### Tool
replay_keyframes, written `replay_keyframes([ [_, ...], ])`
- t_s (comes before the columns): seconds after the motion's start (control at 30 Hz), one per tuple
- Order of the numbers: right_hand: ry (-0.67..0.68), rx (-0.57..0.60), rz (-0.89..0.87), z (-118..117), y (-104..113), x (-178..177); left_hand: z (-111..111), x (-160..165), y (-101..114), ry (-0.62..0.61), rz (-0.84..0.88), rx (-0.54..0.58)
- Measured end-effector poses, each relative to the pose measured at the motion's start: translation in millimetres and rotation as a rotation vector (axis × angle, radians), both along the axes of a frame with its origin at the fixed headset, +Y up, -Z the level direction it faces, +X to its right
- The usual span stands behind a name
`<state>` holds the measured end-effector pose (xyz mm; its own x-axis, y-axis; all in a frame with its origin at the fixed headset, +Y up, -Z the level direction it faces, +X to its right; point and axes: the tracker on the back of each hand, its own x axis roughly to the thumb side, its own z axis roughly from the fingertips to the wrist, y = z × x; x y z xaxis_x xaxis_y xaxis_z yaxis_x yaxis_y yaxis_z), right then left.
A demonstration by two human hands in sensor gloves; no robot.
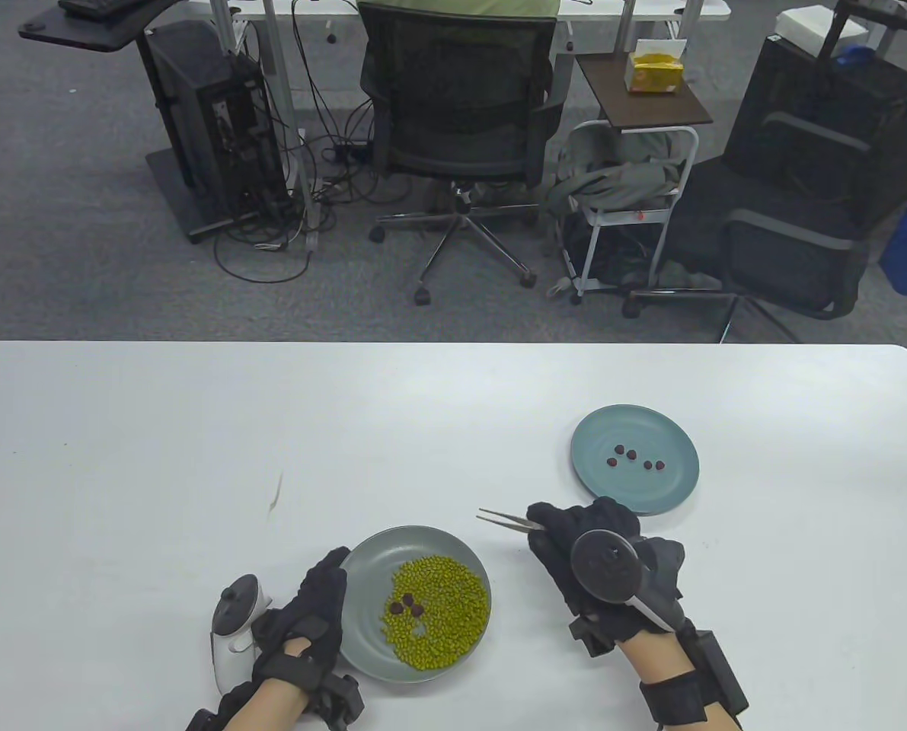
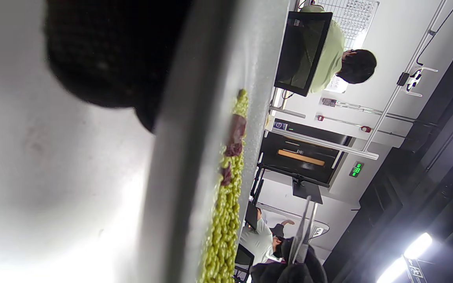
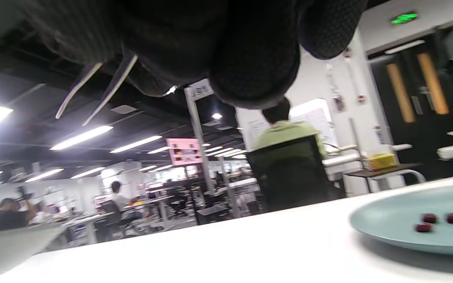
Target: Pick cranberries with tweezers into plate
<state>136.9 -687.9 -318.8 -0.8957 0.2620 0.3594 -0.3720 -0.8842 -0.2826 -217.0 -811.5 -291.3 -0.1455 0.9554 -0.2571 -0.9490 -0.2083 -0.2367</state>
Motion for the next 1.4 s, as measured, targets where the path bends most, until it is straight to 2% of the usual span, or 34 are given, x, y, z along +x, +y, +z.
replay_keyframes([
  [0.27, 0.226, 0.137, 0.188, 30, -3, -44, 0, 0, 0, 0.001, -0.003, 0.000],
  [0.43, 0.279, 0.201, 0.260, 39, -10, -58, 0, 0, 0, 0.001, 0.000, 0.003],
  [0.53, 0.303, 0.198, 0.274, 40, -13, -62, 0, 0, 0, 0.000, 0.001, 0.002],
  [0.77, 0.299, 0.215, 0.306, 40, -19, -62, 1, 2, 1, -0.011, 0.006, 0.002],
  [1.4, 0.289, 0.238, 0.342, 41, -17, -63, 1, 3, 1, -0.012, 0.012, 0.004],
])
